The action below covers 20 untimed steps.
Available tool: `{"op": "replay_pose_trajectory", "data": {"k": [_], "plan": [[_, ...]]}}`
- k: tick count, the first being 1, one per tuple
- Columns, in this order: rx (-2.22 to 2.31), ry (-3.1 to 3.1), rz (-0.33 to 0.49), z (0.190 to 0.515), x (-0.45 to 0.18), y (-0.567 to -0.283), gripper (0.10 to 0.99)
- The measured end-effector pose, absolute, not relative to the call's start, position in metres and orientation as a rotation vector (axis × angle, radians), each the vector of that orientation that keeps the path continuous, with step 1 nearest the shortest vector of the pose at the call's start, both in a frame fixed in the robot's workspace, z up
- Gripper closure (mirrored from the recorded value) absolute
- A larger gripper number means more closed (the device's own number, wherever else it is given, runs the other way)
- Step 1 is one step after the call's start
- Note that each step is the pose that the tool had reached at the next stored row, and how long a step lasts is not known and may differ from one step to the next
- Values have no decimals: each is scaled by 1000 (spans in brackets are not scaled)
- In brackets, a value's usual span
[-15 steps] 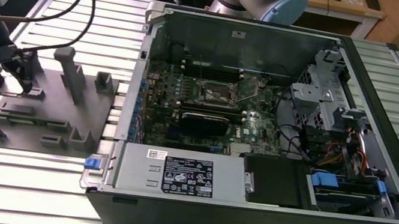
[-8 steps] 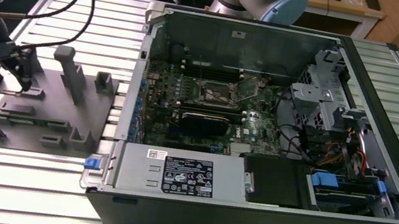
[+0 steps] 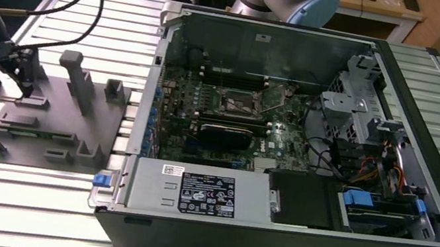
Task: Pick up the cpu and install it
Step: 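Pick up the cpu and move it towards the insertion slot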
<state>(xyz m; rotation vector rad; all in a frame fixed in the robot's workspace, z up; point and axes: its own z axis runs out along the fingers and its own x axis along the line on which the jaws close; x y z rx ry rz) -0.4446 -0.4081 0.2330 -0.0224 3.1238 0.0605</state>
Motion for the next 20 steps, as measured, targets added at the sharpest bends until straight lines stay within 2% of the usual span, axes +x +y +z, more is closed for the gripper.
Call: {"op": "replay_pose_trajectory", "data": {"k": [20], "plan": [[-22,3124,61,249,-445,-408,541]]}}
